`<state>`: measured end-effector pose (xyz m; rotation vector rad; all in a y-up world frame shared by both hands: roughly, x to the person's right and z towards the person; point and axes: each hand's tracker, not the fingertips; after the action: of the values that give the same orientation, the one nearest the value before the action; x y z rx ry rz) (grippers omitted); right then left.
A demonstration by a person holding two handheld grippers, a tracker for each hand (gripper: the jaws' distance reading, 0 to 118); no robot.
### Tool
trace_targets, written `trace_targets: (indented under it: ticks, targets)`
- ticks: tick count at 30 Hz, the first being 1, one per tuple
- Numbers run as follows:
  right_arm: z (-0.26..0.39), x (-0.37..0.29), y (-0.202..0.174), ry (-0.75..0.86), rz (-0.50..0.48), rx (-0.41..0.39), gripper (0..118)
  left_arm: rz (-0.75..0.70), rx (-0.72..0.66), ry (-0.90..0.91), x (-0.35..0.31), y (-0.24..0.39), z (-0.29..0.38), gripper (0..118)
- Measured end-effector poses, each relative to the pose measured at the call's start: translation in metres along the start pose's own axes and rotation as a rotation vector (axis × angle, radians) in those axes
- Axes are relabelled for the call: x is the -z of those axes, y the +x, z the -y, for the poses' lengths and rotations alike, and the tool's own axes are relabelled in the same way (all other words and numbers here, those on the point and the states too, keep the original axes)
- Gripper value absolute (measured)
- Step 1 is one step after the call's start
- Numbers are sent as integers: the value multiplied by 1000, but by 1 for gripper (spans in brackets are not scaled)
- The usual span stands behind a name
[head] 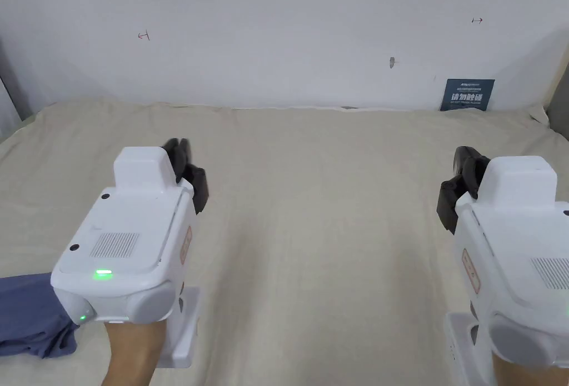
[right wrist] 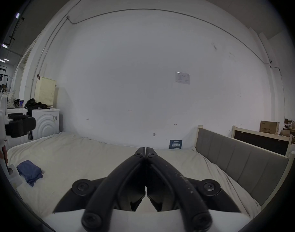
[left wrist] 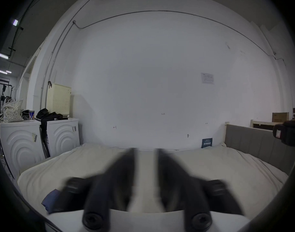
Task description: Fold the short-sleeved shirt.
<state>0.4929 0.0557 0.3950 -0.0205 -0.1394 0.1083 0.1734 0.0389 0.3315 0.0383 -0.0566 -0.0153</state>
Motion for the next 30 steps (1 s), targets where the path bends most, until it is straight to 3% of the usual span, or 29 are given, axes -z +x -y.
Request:
trace_targets:
  ticks: [30]
  targets:
    - [1, -8, 12, 13, 25, 23, 2, 78, 44, -13, -7, 21, 5, 0]
